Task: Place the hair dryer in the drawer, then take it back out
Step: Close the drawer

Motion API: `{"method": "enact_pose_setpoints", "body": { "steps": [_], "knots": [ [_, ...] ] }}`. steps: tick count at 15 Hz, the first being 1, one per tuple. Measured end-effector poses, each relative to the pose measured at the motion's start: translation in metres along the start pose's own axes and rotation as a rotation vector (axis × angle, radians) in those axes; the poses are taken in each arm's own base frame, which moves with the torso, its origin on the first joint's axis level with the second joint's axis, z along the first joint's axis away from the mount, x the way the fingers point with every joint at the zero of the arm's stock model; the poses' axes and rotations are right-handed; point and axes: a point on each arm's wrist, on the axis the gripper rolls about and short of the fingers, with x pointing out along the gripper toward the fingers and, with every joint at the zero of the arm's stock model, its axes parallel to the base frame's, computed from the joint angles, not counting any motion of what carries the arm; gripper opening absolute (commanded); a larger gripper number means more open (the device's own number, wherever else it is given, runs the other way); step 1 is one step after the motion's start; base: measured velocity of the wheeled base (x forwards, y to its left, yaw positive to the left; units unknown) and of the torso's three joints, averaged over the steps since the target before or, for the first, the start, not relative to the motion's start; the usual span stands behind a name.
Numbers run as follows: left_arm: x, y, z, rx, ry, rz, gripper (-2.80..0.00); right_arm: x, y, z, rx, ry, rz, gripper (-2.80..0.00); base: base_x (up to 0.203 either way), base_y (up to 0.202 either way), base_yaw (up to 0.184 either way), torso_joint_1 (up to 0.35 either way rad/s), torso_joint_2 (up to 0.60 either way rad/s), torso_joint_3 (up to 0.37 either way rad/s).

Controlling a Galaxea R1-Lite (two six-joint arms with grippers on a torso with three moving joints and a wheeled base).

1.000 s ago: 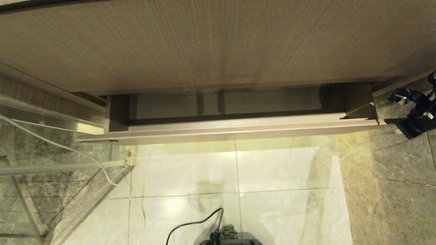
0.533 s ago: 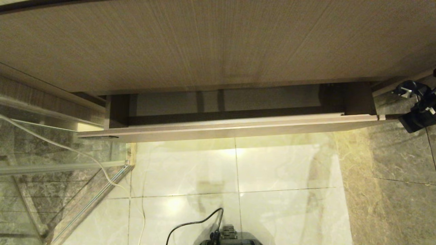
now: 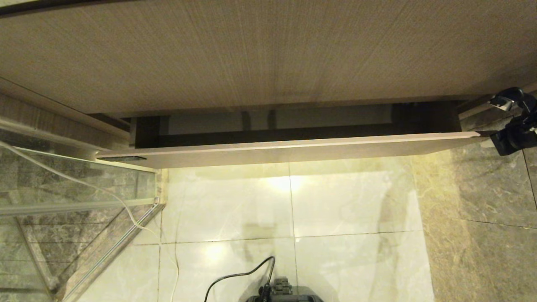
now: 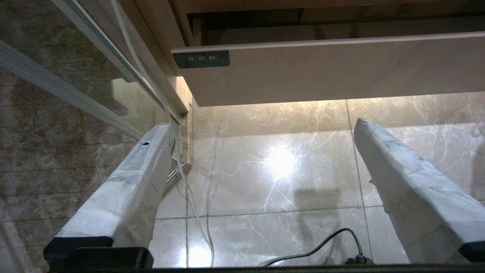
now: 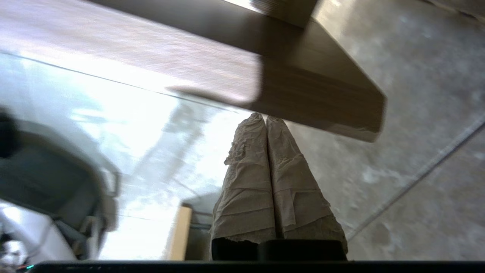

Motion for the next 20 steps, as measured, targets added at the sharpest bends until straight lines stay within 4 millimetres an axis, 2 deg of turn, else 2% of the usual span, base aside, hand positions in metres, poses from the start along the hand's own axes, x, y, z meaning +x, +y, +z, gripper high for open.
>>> {"method": "enact_pose_setpoints", "body": {
  "steps": [12, 18, 20],
  "knots": [
    [0.0, 0.0, 0.0, 0.0, 0.0, 0.0, 0.0, -0.021, 0.007, 0.0, -0.04, -0.065, 0.051, -2.8, 0.0, 0.0, 0.0, 0.0, 0.0, 0.0],
    [0.0, 0.0, 0.0, 0.001, 0.0, 0.0, 0.0, -0.033, 0.009, -0.016, -0.081, 0.017, 0.099, -2.8, 0.0, 0.0, 0.0, 0.0, 0.0, 0.0],
    [0.0, 0.0, 0.0, 0.0, 0.0, 0.0, 0.0, -0.039, 0.017, -0.026, -0.06, 0.091, 0.171, -2.8, 0.0, 0.0, 0.0, 0.0, 0.0, 0.0]
  ]
}}
